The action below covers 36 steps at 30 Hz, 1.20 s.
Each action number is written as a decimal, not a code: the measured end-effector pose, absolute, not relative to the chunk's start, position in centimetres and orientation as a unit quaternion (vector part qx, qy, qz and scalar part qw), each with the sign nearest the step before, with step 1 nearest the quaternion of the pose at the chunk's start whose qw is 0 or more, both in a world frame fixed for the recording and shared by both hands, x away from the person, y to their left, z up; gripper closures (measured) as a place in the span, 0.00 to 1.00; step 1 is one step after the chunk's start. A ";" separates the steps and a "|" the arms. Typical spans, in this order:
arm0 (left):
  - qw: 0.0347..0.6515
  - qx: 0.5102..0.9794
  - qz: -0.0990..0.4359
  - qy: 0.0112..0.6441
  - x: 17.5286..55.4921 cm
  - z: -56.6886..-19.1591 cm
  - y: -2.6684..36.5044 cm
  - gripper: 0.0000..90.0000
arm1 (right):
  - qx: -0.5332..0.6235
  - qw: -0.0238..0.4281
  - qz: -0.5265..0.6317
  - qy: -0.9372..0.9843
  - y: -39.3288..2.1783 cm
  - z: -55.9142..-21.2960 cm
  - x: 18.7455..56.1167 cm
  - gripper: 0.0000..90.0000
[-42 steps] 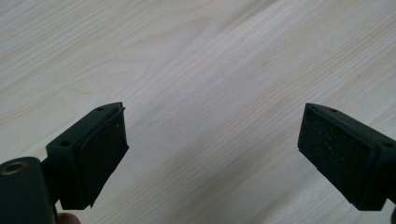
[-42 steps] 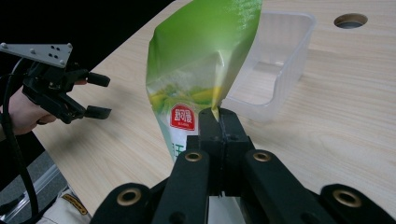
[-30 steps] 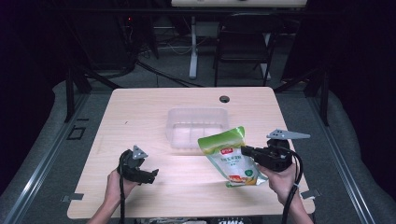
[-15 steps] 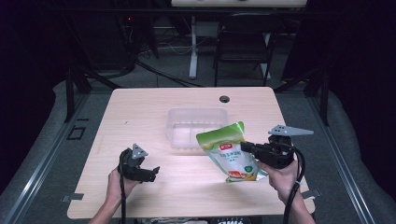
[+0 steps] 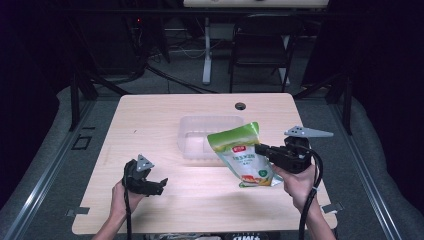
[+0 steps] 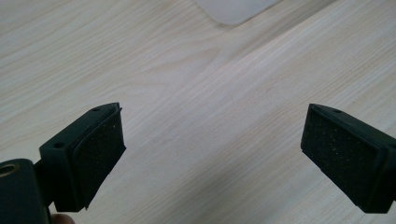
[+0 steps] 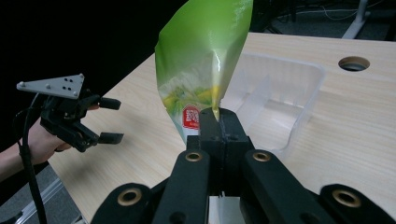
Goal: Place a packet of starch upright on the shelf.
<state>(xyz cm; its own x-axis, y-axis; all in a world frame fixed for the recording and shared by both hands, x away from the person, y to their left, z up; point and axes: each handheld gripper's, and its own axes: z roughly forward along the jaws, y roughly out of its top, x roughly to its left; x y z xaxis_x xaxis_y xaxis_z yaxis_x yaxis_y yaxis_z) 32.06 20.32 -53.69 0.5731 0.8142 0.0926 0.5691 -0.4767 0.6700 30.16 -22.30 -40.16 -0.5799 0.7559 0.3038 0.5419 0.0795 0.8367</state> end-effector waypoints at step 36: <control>0.297 0.838 0.207 0.409 32.1 -53.6 20.2 0.07 | 0.459 0.133 0.527 0.703 -20.5 -36.6 34.6 1.00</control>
